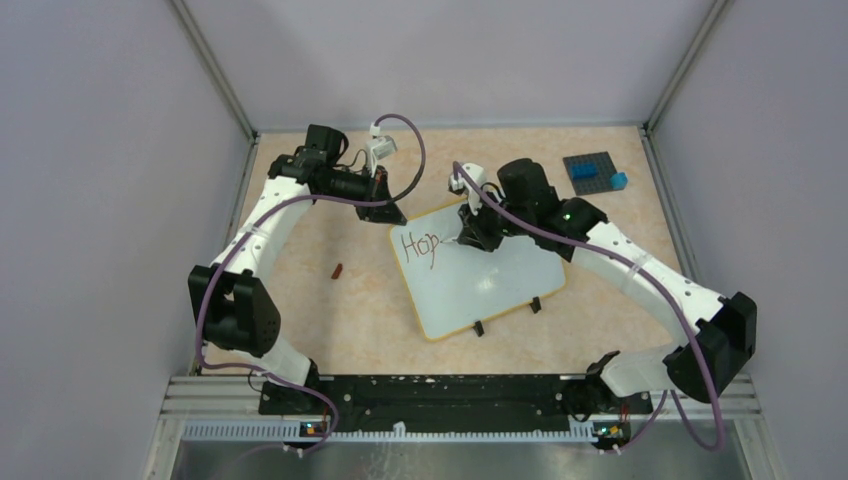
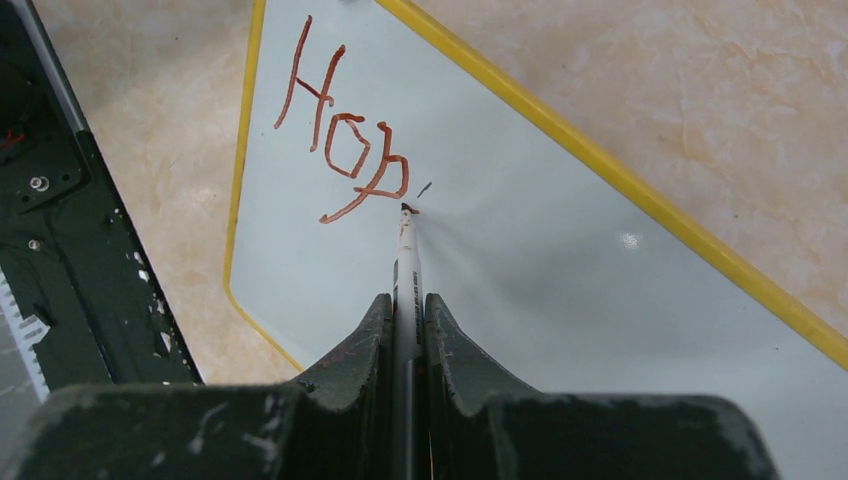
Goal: Write a sentence on the whiteboard
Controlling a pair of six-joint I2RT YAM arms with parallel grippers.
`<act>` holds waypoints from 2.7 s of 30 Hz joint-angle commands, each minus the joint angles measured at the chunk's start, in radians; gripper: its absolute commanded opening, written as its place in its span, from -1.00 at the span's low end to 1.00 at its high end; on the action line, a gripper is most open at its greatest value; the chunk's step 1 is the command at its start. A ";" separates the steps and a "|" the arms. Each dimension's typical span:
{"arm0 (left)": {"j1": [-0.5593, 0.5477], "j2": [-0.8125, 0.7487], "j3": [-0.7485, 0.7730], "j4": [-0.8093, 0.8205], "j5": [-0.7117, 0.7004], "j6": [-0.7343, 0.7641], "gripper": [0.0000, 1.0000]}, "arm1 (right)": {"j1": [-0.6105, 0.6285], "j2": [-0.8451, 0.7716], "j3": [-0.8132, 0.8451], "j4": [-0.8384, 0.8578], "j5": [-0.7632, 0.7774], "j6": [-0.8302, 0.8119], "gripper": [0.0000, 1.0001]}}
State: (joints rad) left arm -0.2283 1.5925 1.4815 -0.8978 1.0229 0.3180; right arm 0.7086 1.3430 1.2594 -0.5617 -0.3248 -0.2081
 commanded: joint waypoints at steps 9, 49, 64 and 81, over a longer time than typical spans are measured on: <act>-0.031 0.002 -0.026 -0.043 -0.004 0.003 -1.00 | -0.067 -0.028 0.036 -0.005 0.044 -0.047 -1.00; -0.031 -0.006 -0.033 -0.039 -0.011 0.002 -1.00 | -0.009 -0.005 -0.015 0.031 0.010 -0.010 -1.00; -0.031 -0.007 -0.030 -0.041 -0.015 0.000 -1.00 | -0.032 -0.052 -0.044 -0.004 0.058 -0.049 -1.00; -0.040 0.000 -0.016 -0.041 -0.019 0.004 -1.00 | -0.065 -0.076 0.024 -0.061 -0.028 -0.077 -1.00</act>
State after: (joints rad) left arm -0.2291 1.5921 1.4780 -0.8898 1.0130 0.3172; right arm 0.6575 1.3033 1.2266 -0.6086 -0.3237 -0.2592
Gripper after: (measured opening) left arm 0.065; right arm 0.110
